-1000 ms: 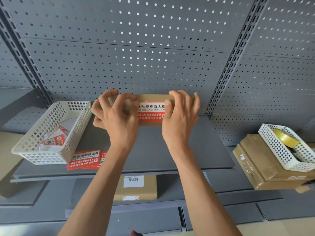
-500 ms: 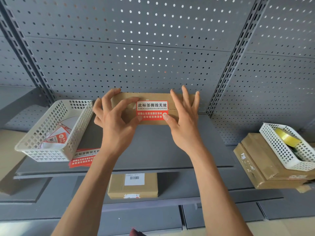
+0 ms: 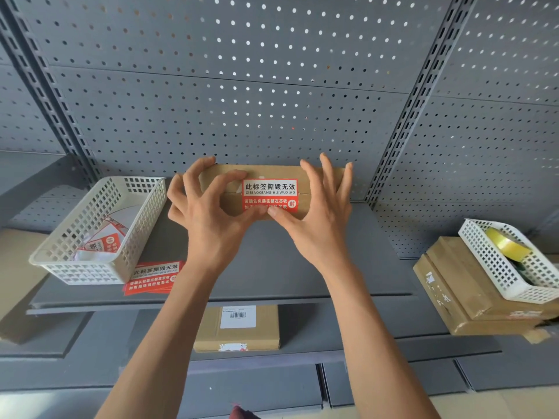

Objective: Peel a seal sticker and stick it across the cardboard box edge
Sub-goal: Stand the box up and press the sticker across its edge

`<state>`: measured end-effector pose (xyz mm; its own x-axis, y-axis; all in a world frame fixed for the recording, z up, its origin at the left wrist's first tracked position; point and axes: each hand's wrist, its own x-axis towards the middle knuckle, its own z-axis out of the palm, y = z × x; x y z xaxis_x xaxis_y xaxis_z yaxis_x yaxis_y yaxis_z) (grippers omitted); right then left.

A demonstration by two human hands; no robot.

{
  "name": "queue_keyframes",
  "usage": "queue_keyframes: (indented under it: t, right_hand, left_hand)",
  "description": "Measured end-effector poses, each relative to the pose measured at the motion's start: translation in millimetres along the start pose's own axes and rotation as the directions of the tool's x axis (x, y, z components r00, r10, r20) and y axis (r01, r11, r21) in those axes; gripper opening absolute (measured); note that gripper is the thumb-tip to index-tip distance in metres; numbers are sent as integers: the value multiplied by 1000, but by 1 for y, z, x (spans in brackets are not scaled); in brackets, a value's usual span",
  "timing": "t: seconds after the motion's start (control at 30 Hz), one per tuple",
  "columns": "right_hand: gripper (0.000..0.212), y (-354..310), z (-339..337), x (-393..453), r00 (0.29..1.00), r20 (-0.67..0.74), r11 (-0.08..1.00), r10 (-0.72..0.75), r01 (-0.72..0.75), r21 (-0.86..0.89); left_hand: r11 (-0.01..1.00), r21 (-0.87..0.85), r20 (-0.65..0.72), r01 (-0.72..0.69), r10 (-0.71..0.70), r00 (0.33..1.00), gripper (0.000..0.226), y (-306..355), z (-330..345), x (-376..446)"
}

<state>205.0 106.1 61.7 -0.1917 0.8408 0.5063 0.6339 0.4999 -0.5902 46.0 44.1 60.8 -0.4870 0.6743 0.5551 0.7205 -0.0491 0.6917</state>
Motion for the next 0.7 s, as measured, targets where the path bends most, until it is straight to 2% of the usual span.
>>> queue_keyframes:
  t: [0.27, 0.7]
  right_hand:
    - [77, 6, -3, 1, 1000, 24, 998, -16, 15, 59]
    - [69, 12, -8, 3, 998, 62, 991, -24, 15, 134]
  left_hand:
    - [1000, -14, 19, -6, 6, 1000, 50, -1, -3, 0]
    - [997, -70, 73, -15, 20, 997, 53, -2, -9, 1]
